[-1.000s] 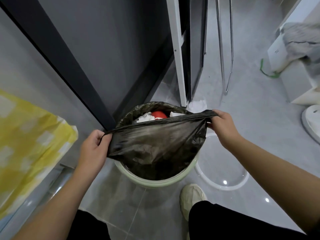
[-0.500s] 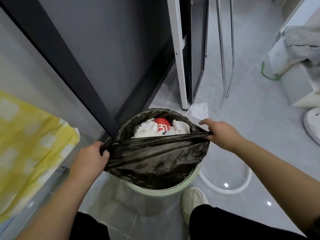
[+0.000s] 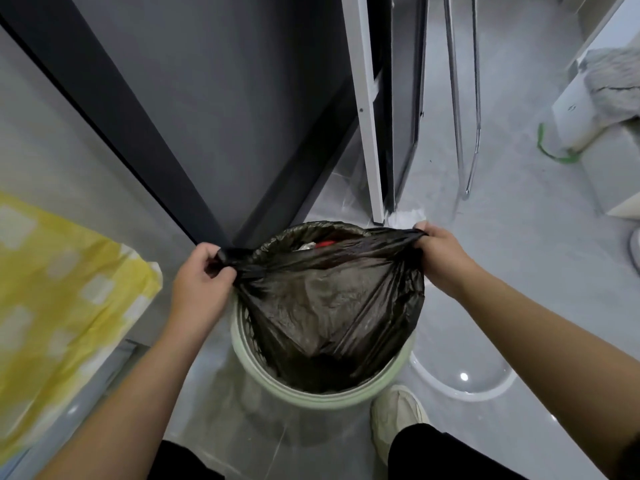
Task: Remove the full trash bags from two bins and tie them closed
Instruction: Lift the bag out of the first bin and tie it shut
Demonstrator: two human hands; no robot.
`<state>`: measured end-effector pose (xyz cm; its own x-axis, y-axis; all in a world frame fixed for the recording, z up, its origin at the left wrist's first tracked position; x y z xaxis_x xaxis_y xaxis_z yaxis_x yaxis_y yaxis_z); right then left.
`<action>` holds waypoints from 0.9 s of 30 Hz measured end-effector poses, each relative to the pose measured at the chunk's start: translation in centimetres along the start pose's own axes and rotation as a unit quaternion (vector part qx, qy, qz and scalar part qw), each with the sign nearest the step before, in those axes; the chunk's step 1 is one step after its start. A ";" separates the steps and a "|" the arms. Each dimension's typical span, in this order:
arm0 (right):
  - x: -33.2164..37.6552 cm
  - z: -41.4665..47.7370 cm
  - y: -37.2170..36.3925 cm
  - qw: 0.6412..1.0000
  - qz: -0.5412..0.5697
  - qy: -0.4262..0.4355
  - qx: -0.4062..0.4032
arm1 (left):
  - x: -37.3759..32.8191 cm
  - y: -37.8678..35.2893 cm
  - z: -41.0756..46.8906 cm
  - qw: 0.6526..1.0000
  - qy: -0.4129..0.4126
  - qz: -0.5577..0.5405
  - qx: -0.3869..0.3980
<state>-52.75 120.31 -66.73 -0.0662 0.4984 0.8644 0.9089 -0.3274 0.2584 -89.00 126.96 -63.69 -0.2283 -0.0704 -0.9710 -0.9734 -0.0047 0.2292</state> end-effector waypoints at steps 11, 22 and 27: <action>3.3 -1.2 -1.1 0.961 0.263 0.064 0.055 | -2.2 2.4 -1.1 0.978 -0.062 -0.188 -0.070; 6.3 -3.6 0.4 0.971 0.142 0.171 0.091 | -9.2 -1.9 -4.2 0.887 -0.203 0.410 -0.060; 8.7 -5.5 0.4 0.962 0.138 0.207 0.109 | -12.4 -12.0 -4.2 0.879 -0.275 0.325 0.214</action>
<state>-55.26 120.16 -56.73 0.0727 0.0397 0.9966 0.9773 -0.2023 -0.0632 -74.37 123.72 -54.16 -0.5998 0.5746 -0.5568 -0.5257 0.2417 0.8156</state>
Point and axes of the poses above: each hand's wrist, its own z-axis towards the middle knuckle, its own y-axis out of the back of the hand, x = y × z, the point moved 8 cm from there along z, towards the middle knuckle, and after that the axes turned 13 degrees about -z, right-handed, at the moved point
